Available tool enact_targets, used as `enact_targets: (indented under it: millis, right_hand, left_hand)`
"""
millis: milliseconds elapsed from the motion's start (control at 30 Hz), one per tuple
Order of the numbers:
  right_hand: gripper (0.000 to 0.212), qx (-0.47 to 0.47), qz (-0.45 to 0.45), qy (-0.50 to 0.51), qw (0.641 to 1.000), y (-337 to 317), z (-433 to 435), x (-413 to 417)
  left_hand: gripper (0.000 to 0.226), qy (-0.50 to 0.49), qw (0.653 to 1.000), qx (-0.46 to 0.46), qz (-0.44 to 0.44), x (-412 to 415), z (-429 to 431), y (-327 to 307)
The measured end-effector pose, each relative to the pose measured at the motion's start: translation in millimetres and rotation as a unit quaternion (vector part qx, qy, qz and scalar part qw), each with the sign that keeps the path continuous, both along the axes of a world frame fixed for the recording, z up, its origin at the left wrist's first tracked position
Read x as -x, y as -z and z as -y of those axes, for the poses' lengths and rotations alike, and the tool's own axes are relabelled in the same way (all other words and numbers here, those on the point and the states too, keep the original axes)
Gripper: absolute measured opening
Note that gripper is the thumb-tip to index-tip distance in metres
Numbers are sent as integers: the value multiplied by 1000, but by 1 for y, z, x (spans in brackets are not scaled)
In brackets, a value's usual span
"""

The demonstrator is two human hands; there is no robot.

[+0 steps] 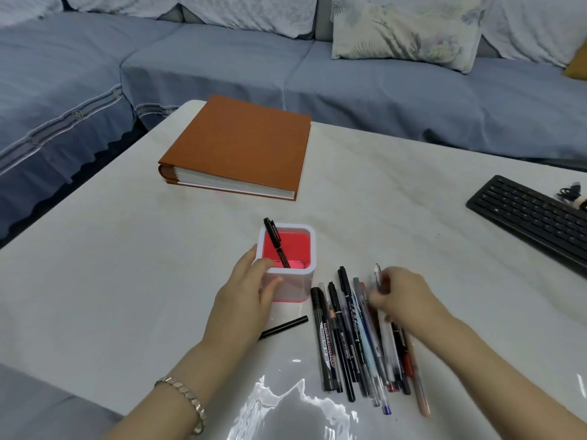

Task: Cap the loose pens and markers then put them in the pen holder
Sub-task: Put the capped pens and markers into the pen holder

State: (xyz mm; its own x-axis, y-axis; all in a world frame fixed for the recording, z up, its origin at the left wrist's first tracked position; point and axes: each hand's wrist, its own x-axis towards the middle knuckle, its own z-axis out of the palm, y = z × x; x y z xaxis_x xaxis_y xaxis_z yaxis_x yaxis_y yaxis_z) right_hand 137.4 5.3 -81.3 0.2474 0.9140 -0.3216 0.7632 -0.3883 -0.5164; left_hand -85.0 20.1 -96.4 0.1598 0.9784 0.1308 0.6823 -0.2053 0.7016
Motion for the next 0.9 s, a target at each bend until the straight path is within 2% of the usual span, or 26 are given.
enact_targets:
  millis: [100,167,200,267,333,467,567,700,767,833,900]
  right_hand:
    - [20,-167,-117,45,978,-40,-7,-6]
    - [8,-304,-229,64,922,-76,-12,4]
    - [8,-353,-269,64,894,-90,-15,11]
    - [15,-393,-318,54,861,-100,-21,30]
    - [20,-379,-317,48,868,-89,-31,51]
    - [14,-288,-215,1,933,-45,-39,79]
    - [21,-278,-207,-20,938,-37,-32,74]
    - [20,-292,-162,37,942,-37,-16,34]
    - [16,-230,-111,44,966,-28,-5,17]
    - [14,-133,-55,8,989,-12,6,16]
    - [19,-65,-7,-46,997,3,15,34]
  left_hand:
    - [16,-3,1000,-3,3,0,0,2]
    - [17,-5,1000,-4,7,0,1,4]
    - [17,-6,1000,-4,6,0,1,4]
    - [17,-4,1000,-6,3,0,1,4]
    - [17,-2,1000,-6,6,-1,1,3]
    - [17,-5,1000,-11,7,-1,2,3]
    - [17,-9,1000,-9,5,0,1,3]
    - [17,-7,1000,-7,-4,1,-1,4]
    - [17,-8,1000,-8,-12,2,-1,4]
    - [16,-7,1000,-10,-15,1,-1,3]
    - [15,-5,1000,-15,-17,1,-1,2]
